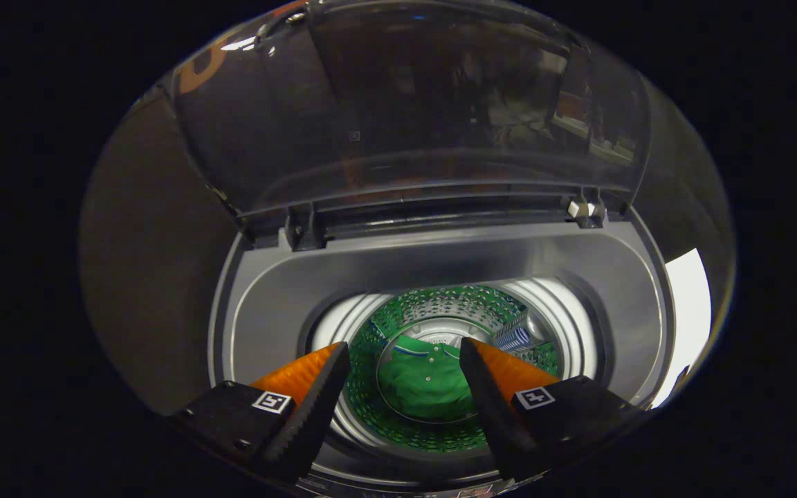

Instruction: Put the clothes into the washing machine and then close the washing machine lid.

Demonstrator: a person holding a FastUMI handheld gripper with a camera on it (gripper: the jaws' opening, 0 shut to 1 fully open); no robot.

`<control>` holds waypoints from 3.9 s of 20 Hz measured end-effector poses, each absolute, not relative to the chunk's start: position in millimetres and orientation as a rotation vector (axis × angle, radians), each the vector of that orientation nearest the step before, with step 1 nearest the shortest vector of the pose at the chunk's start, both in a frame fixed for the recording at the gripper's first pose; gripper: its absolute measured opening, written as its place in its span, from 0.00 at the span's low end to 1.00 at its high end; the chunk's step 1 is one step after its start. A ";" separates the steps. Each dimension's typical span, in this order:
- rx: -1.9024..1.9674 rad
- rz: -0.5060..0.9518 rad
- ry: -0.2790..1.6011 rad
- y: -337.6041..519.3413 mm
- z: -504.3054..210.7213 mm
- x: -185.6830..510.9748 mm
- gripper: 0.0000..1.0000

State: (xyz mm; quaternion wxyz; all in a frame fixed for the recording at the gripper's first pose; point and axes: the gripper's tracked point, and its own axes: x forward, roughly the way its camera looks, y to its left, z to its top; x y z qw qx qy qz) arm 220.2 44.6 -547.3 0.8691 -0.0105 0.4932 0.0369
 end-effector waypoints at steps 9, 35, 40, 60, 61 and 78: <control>0.014 0.088 0.660 74.9 -392.9 219.5 1.00; -0.037 0.218 0.360 85.7 -240.6 429.7 1.00; -0.073 0.188 0.437 95.0 -293.5 466.1 1.00; -0.112 0.163 0.507 102.5 -322.9 452.0 1.00; -0.113 0.158 0.505 102.2 -321.5 448.6 1.00; -0.110 0.145 0.565 83.9 -348.8 349.2 0.98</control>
